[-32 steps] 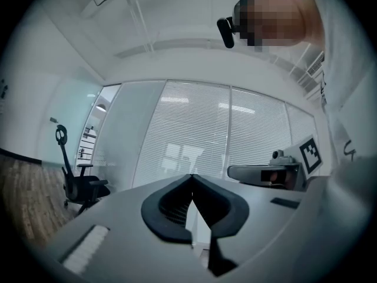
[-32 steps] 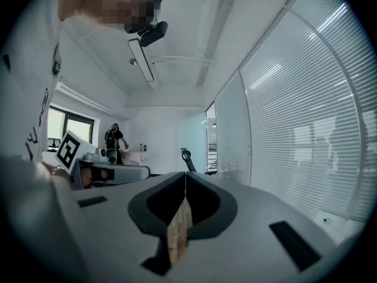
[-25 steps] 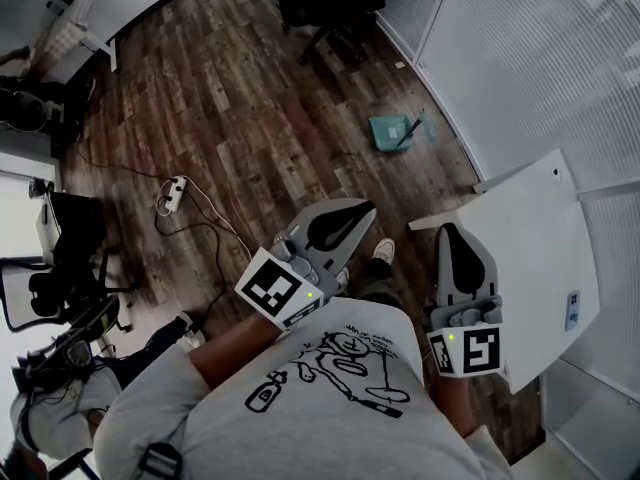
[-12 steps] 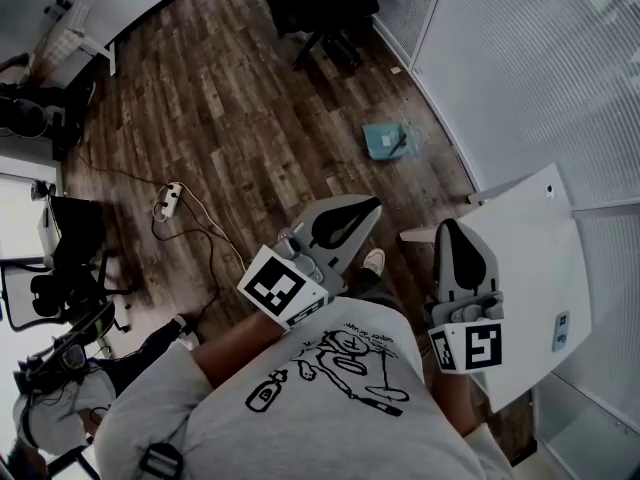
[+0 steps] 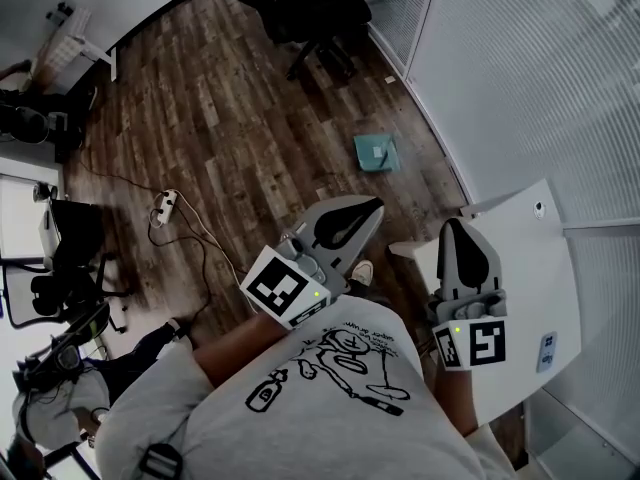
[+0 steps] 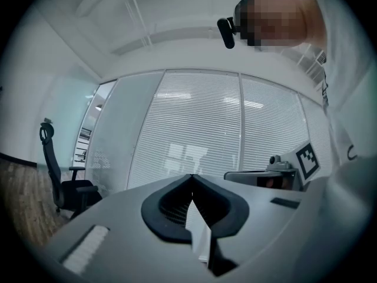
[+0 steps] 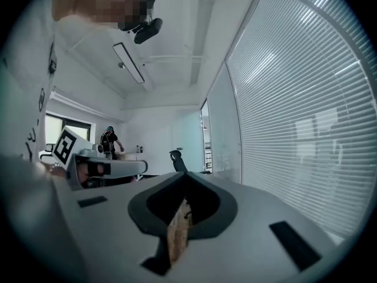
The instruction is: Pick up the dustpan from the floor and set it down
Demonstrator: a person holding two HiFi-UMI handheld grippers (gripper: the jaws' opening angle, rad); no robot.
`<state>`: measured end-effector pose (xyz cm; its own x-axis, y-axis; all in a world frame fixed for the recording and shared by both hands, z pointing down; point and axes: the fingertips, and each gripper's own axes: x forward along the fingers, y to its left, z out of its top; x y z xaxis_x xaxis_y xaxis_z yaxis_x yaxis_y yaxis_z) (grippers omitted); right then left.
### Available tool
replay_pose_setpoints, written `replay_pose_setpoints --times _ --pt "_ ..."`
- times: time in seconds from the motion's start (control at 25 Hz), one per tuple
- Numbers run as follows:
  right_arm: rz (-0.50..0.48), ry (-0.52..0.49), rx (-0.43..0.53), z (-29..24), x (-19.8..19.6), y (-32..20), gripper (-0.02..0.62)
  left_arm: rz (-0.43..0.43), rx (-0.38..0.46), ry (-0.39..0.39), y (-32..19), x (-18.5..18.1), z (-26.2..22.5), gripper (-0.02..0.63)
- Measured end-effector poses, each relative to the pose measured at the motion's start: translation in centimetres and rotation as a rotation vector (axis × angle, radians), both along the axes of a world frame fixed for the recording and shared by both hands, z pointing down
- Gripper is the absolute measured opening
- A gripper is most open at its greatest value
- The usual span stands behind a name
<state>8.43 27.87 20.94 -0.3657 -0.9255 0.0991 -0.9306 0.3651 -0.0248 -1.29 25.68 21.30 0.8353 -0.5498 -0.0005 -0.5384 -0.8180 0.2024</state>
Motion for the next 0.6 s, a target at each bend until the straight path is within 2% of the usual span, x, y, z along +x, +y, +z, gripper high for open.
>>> replay_pose_setpoints --times 0.32,0.6 --pt "-0.024 -0.005 -0.011 1.1 3.6 -2.3 0.005 -0.019 -0.007 -0.006 -2.4 3.6 0.9 0.002" --pt "-0.044 -0.018 -0.036 2.1 4.4 -4.0 0.005 -0.028 -0.032 -0.008 -4.0 4.8 1.8 0.002"
